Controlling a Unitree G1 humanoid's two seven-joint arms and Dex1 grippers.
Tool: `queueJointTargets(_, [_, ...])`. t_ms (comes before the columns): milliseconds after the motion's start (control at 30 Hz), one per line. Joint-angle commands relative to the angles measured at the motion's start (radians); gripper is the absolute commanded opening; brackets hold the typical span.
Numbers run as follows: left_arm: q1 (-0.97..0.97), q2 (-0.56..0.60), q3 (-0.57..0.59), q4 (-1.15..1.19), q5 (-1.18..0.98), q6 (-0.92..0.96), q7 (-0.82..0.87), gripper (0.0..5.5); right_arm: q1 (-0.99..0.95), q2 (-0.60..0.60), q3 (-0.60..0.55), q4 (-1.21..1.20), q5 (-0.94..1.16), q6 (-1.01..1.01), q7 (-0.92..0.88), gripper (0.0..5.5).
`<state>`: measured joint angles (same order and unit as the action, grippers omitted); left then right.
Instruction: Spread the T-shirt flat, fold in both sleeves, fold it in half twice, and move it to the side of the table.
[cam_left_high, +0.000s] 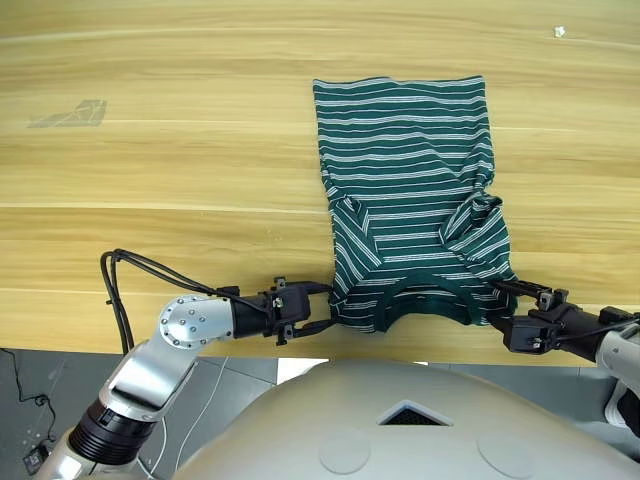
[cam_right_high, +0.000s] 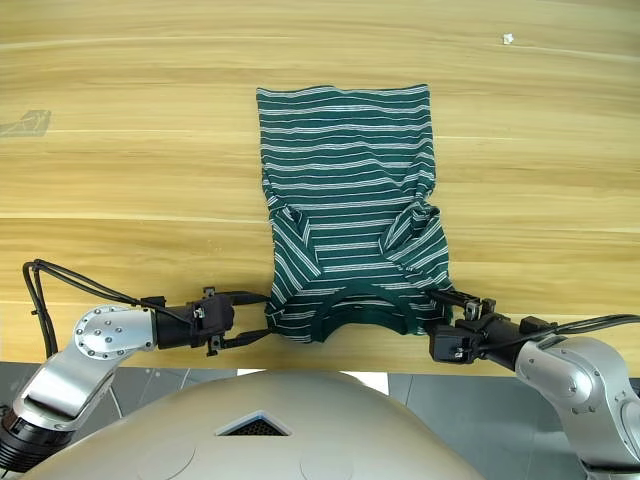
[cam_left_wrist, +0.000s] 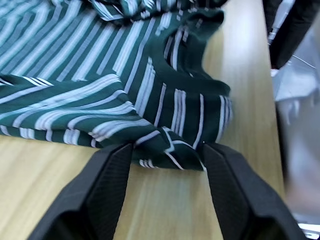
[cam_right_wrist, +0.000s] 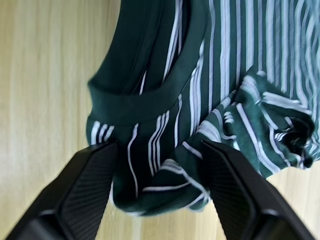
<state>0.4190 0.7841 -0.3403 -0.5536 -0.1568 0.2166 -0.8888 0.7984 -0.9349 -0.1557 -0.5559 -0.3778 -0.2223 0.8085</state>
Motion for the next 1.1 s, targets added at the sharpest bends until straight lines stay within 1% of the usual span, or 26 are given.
queueJointTargets(33, [-0.047,-0.022,-0.043,0.049,0.036,-0.006,-0.004,2.59,-0.039,-0.004,-0.014,0.020,-0.028,0.011,-0.004,3.03])
queueJointTargets(167, [-0.075,-0.044,-0.088,0.090,0.077,-0.018,0.003,2.59,-0.069,-0.006,-0.027,0.045,-0.047,0.025,-0.004,3.03])
queueJointTargets(300, [-0.100,-0.057,-0.115,0.122,0.114,-0.030,0.007,2.59,-0.106,-0.007,0.039,0.102,-0.063,0.045,0.024,3.03])
queueJointTargets(333, [-0.106,-0.058,-0.120,0.128,0.121,-0.033,0.006,2.62,-0.113,-0.011,0.059,0.120,-0.065,0.047,0.035,2.84])
queueJointTargets(367, [-0.112,-0.061,-0.124,0.135,0.127,-0.034,0.006,2.41,-0.117,-0.015,0.077,0.134,-0.064,0.049,0.046,2.74])
queueJointTargets(500, [-0.127,-0.068,-0.128,0.155,0.134,-0.029,0.016,1.85,-0.098,-0.037,0.120,0.154,-0.055,0.042,0.079,1.95])
queueJointTargets(667, [-0.134,-0.072,-0.121,0.174,0.134,-0.021,0.019,1.04,-0.067,-0.068,0.134,0.150,-0.014,0.028,0.099,0.91])
queueJointTargets(700, [-0.136,-0.071,-0.120,0.175,0.131,-0.020,0.016,0.97,-0.066,-0.070,0.135,0.149,-0.005,0.025,0.100,0.81])
queueJointTargets(733, [-0.137,-0.068,-0.116,0.172,0.120,-0.018,0.009,0.73,-0.066,-0.072,0.136,0.147,0.008,0.021,0.099,0.51])
queueJointTargets(767, [-0.136,-0.064,-0.108,0.166,0.105,-0.014,0.000,0.68,-0.066,-0.073,0.134,0.144,0.026,0.017,0.100,0.41])
queueJointTargets(800, [-0.136,-0.060,-0.099,0.160,0.088,-0.011,-0.008,0.45,-0.066,-0.076,0.130,0.140,0.047,0.013,0.104,0.14])
queueJointTargets(900, [-0.130,-0.046,-0.083,0.140,0.051,-0.005,-0.038,0.10,-0.064,-0.087,0.115,0.136,0.107,-0.003,0.120,0.00])
queueJointTargets(1000, [-0.088,0.010,-0.065,0.095,-0.010,-0.010,-0.109,0.00,-0.041,-0.111,0.076,0.121,0.194,-0.021,0.161,0.00])
queueJointTargets(1100, [-0.007,0.098,0.028,0.033,-0.129,-0.039,-0.197,0.00,0.020,-0.132,-0.001,0.073,0.329,-0.048,0.229,0.00])
